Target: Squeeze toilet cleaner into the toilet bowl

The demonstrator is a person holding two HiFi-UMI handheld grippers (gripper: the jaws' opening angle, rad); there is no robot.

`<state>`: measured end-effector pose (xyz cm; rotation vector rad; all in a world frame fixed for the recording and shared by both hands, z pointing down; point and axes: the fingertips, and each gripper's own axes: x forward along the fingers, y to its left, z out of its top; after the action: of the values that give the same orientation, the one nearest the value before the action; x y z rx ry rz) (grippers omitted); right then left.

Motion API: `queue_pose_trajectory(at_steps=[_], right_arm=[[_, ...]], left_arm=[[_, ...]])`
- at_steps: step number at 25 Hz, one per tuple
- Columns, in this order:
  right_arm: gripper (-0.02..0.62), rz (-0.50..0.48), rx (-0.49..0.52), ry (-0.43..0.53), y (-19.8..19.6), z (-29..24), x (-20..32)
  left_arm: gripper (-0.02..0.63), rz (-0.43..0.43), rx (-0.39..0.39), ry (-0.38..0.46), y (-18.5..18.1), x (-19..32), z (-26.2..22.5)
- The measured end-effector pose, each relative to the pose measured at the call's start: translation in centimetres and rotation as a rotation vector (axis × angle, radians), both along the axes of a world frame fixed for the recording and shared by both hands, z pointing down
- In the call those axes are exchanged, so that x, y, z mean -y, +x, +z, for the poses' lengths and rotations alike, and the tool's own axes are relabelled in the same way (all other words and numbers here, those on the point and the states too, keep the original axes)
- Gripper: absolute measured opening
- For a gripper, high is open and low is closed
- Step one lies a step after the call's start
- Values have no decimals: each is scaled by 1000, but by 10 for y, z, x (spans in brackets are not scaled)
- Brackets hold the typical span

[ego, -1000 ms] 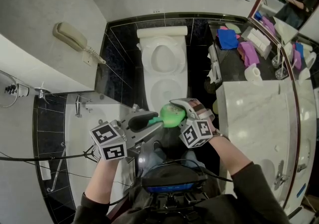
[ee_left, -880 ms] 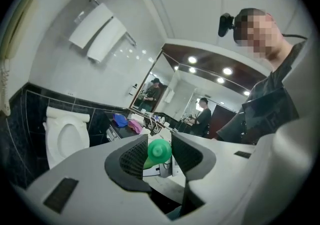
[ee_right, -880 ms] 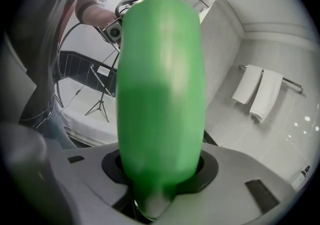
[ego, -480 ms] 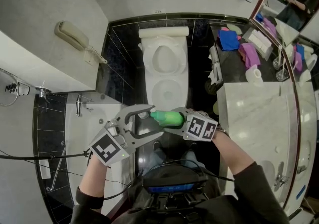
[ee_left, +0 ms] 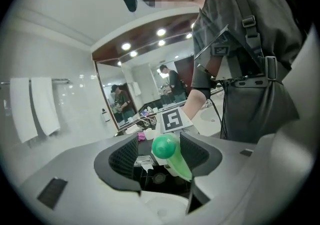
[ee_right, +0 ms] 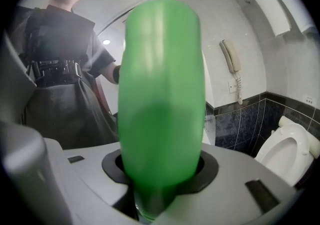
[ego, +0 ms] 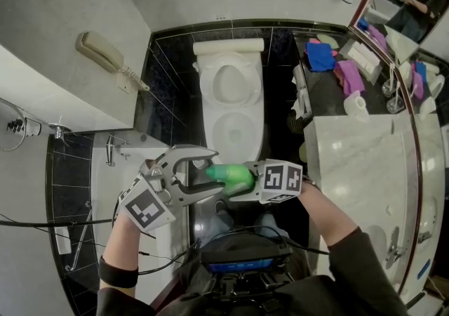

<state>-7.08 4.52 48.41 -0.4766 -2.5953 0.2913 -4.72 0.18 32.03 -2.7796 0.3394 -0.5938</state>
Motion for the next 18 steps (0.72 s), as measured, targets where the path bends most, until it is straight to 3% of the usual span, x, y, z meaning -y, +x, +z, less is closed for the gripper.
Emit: queue_pose_trajectory(at_steps=[4,7,10,15,18], right_arm=[[189,-16,-6,-3,0,-3,-3],[189,-4,5,5,0,-1,-2],[189,5,0,24,-1,-4,1],[189,58,-20,137,0,4,13],[189,123,-26,259,3,13,30]], left_arm=[[256,4,-10,-5,3,-3,0],[181,12,-13,-22,5,-5,1],[161,15,-33,-59,5,-7,0],[156,-7,-68,-140,5,-8,4],[156,-58,-136,-256,7,-6,5]])
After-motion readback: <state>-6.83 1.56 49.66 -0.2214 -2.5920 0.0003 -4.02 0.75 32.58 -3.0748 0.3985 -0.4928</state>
